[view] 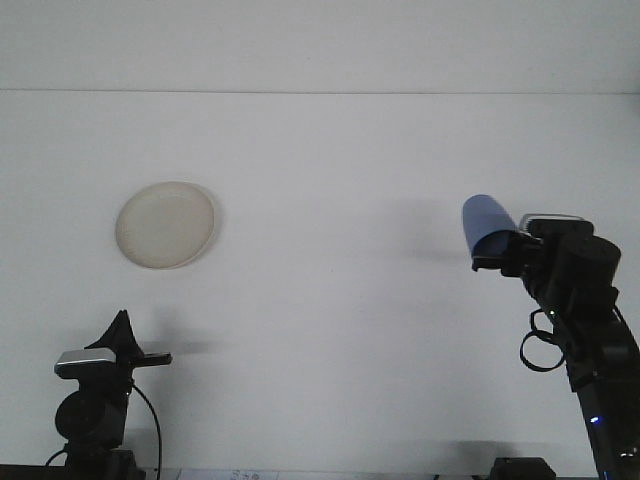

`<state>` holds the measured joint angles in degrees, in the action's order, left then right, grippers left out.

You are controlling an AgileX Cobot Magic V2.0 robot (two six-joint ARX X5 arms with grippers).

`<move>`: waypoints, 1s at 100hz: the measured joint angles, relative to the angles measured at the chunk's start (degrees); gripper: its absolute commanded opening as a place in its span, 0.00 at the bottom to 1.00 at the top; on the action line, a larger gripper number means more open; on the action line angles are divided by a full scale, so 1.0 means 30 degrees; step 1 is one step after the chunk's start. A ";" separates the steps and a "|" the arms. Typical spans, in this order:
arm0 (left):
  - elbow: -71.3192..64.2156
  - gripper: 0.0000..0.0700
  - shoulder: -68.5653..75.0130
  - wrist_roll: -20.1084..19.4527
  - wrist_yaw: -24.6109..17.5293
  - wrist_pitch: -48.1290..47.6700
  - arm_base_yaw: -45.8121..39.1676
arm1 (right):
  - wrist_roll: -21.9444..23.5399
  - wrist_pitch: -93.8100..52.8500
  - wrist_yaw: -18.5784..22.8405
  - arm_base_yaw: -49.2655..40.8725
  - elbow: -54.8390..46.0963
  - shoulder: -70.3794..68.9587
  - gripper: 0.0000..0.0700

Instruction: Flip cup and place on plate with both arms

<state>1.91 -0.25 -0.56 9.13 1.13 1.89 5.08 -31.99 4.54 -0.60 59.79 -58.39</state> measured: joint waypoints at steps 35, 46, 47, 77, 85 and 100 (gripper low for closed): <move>0.0000 0.02 0.0000 0.0000 0.0000 0.0000 0.0000 | -0.0736 -1.3012 0.0051 -0.8823 0.8291 -0.6171 0.00; 0.0000 0.02 0.0000 0.0000 0.0000 0.0000 0.0000 | -0.0976 -1.3988 0.0007 -1.0724 0.9027 -0.8298 0.00; 0.0000 0.02 0.0000 0.0000 0.0000 0.0000 0.0000 | -0.1005 -1.4032 -0.0007 -1.0870 0.9041 -0.8488 0.00; 0.0000 0.02 0.0000 0.0000 0.0000 0.0000 0.0000 | -0.1923 -1.4943 -0.0007 -1.4273 0.9165 -1.2684 0.00; 0.0000 0.02 0.0000 0.0000 0.0000 0.0000 0.0000 | -0.2055 -1.4950 -0.0007 -1.4746 0.9165 -1.3260 0.00; 0.0000 0.02 0.0000 0.0007 0.0000 0.0000 0.0000 | -0.2127 -1.4957 -0.0007 -1.5314 0.9165 -1.3945 0.02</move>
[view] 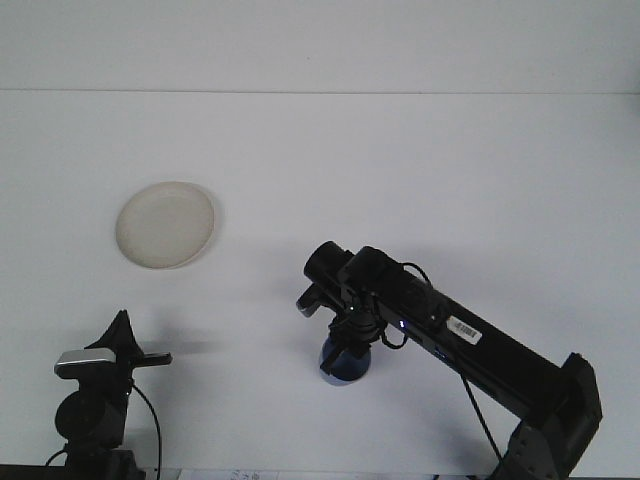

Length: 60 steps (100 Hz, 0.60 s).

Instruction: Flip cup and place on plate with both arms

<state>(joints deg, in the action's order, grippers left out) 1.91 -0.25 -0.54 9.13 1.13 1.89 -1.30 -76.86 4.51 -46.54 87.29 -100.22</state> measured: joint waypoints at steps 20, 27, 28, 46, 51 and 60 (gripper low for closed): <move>0.0000 0.02 0.0000 -0.0007 0.0000 0.0000 0.0000 | -0.0022 0.0000 0.0007 -0.0423 0.0007 -0.0342 0.61; 0.0000 0.02 0.0000 -0.0007 0.0000 0.0000 0.0000 | -0.0015 0.0000 0.0000 -0.0576 0.0029 -0.0342 0.63; 0.0000 0.02 0.0000 -0.0007 0.0000 0.0000 0.0000 | -0.0022 0.0000 0.0007 -0.0590 0.0029 -0.0342 0.63; 0.0000 0.02 0.0000 -0.0007 0.0000 0.0000 0.0000 | -0.0291 0.0015 -0.0007 -0.0590 0.0204 -0.0313 0.63; 0.0000 0.02 0.0000 -0.0007 0.0000 0.0000 0.0000 | -0.0328 0.0160 -0.0007 -0.0466 0.0255 -0.0087 0.63; 0.0000 0.02 0.0000 0.0000 0.0000 0.0000 0.0000 | -0.0364 0.1122 -0.0423 -0.0160 0.0255 0.1166 0.63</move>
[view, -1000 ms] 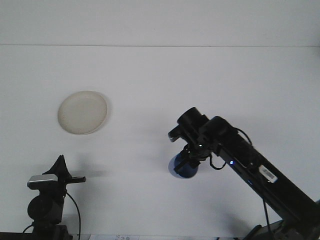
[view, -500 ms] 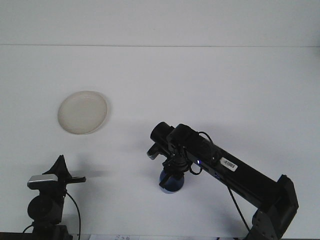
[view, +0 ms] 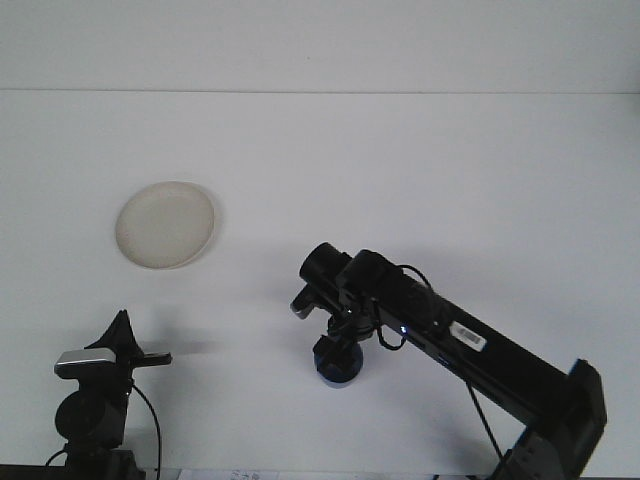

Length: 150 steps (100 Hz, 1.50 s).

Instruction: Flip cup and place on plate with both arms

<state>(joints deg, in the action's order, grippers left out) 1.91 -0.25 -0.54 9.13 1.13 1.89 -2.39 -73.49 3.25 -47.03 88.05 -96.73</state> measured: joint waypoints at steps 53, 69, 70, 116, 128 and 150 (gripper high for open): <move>0.0000 0.02 0.0000 -0.0007 0.0000 0.0000 0.0000 | 0.0794 0.9741 -0.4087 0.1042 -0.6193 1.6597 0.63; 0.0000 0.02 0.0000 -0.0007 0.0000 0.0000 0.0000 | 0.1180 1.3376 -0.4138 0.0954 -1.2254 2.2447 0.63; 0.0000 0.02 0.0000 -0.0007 0.0000 0.0000 0.0000 | 0.1209 1.3537 -0.4138 0.0954 -1.2604 2.2789 0.63; 0.0000 0.02 0.0000 0.2994 0.0000 0.0000 0.0000 | 0.1231 1.5242 -0.4102 0.0954 -1.8047 2.9230 0.63; 0.0000 0.02 0.0000 0.4903 -0.0007 0.0160 0.0000 | 0.1231 1.4906 -0.4109 0.0954 -1.8047 2.9230 0.63; 0.1457 0.02 -0.0379 0.7643 -0.3315 -0.0583 0.0000 | 0.1231 1.4586 -0.4109 0.0954 -1.8047 2.9230 0.63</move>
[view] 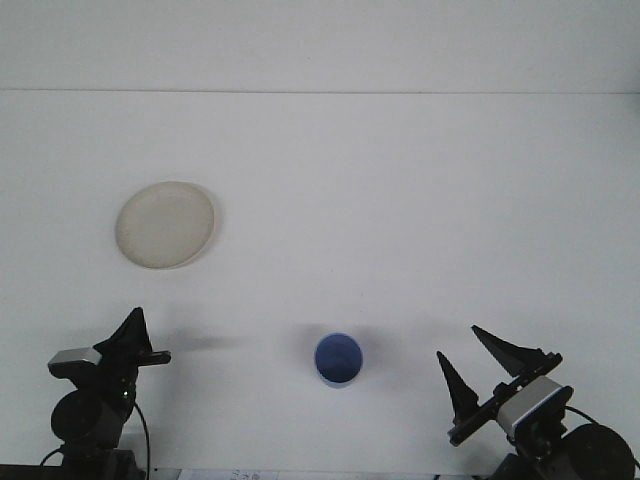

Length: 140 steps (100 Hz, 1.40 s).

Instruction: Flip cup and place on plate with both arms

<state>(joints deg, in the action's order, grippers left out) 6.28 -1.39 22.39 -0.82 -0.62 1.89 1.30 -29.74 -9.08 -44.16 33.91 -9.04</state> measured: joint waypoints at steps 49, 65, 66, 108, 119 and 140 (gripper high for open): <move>1.5183 0.63 -1.2109 -0.2565 -0.8444 -0.9777 0.1843 | 0.0000 -0.0080 0.0000 0.0000 0.0000 0.0000 0.63; 1.9817 0.73 -1.7522 -0.3752 -0.8612 -1.4149 0.5442 | -0.0007 -0.0080 0.0000 0.0000 0.0000 0.0000 0.63; 2.0079 0.73 -1.7879 -0.3818 -0.8582 -1.4396 0.5705 | 0.0000 -0.0080 0.0000 0.0000 0.0000 0.0000 0.63; 2.3926 0.73 -2.7838 -0.5151 -0.5246 -1.5234 1.3406 | -0.0007 -0.0087 -0.0029 0.0000 0.0000 0.0000 0.63; 2.3919 0.73 -2.9266 -0.5151 -0.5107 -1.4477 1.4098 | -0.0007 -0.0087 -0.0029 0.0000 0.0000 0.0000 0.63; 2.3926 0.72 -3.1051 -0.5173 -0.4175 -1.3930 1.5285 | -0.0007 -0.0087 -0.0036 0.0000 0.0000 0.0000 0.63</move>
<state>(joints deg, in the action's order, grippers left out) 78.06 -94.54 6.87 -13.34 -42.41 47.75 1.28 -30.00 -9.19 -44.16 33.91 -9.04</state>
